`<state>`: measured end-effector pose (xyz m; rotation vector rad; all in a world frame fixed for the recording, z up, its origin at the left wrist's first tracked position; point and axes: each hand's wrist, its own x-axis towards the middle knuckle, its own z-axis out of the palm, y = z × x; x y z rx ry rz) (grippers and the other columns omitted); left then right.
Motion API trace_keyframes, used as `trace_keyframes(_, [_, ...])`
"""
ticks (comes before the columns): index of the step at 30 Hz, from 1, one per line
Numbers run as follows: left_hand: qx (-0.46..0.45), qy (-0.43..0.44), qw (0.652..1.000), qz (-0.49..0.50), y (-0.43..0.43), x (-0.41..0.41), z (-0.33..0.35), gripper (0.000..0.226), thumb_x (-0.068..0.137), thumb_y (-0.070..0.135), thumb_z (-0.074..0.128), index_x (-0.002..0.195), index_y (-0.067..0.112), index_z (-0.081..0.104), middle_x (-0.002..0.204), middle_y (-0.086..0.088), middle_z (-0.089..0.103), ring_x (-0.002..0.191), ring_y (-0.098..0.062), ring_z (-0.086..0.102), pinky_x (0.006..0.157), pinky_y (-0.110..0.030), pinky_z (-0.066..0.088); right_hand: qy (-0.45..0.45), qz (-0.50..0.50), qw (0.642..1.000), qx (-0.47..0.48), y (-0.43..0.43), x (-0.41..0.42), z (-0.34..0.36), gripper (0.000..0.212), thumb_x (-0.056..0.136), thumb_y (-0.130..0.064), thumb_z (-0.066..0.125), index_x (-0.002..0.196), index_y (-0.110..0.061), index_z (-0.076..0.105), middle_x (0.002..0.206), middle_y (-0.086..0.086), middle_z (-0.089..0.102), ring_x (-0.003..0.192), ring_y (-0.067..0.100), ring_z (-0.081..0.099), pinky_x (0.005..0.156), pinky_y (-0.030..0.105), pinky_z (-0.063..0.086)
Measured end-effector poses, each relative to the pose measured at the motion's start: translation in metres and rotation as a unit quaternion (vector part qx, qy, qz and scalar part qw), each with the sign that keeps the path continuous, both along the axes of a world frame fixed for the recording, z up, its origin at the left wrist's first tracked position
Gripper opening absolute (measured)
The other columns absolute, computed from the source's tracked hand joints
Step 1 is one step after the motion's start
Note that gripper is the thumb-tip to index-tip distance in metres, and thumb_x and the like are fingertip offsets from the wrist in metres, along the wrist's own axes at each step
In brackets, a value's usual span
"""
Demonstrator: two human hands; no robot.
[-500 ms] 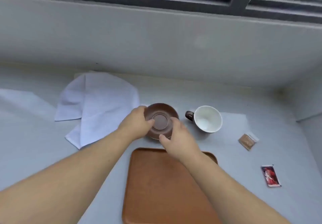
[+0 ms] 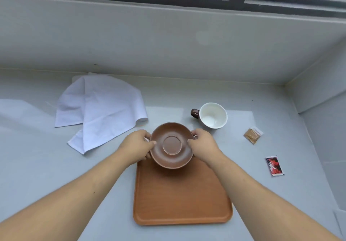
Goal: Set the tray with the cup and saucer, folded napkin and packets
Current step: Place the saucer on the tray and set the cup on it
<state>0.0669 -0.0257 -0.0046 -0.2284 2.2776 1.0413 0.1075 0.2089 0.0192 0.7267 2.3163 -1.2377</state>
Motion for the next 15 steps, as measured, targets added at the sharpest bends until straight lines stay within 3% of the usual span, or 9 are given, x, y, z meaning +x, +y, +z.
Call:
trace_keyframes(3, [0.012,-0.034,0.999,-0.021,0.001,0.036,-0.004,0.013,0.086,0.033,0.068,0.089,0.021,0.065,0.062,-0.002,0.076,0.06,-0.018,0.075,0.06,-0.038,0.064,-0.021,0.038,0.998,0.044,0.01,0.034,-0.001,0.01,0.089,-0.018,0.059,0.092,-0.025,0.065,0.071,-0.007,0.065,0.061,0.014,0.059,0.056,0.026,0.044])
trace_keyframes(7, [0.001,-0.054,0.997,-0.056,0.009,0.067,-0.013,0.017,0.088,0.032,0.069,0.091,0.017,0.062,0.065,-0.005,0.077,0.06,-0.018,0.076,0.064,-0.039,0.063,-0.022,0.05,0.997,0.051,0.017,0.068,-0.011,0.008,0.091,-0.015,0.06,0.09,-0.021,0.065,0.073,-0.001,0.066,0.07,0.023,0.065,0.064,0.032,0.052])
trace_keyframes(11, [-0.004,-0.062,0.996,-0.059,0.015,0.081,-0.021,0.017,0.089,0.03,0.07,0.091,0.015,0.061,0.068,-0.008,0.078,0.059,-0.017,0.076,0.064,-0.041,0.065,-0.016,0.058,0.995,0.075,0.022,0.084,-0.023,0.03,0.093,-0.015,0.062,0.07,-0.027,0.045,0.066,-0.004,0.055,0.06,0.015,0.053,0.056,0.028,0.041])
trace_keyframes(15, [-0.012,-0.065,0.996,-0.064,0.013,0.087,-0.027,0.018,0.088,0.032,0.07,0.09,0.017,0.062,0.067,-0.006,0.077,0.059,-0.017,0.076,0.067,-0.043,0.065,-0.027,0.061,0.995,0.08,0.023,0.092,-0.034,0.031,0.091,-0.019,0.061,0.068,-0.029,0.042,0.061,-0.006,0.054,0.059,0.013,0.053,0.053,0.028,0.037])
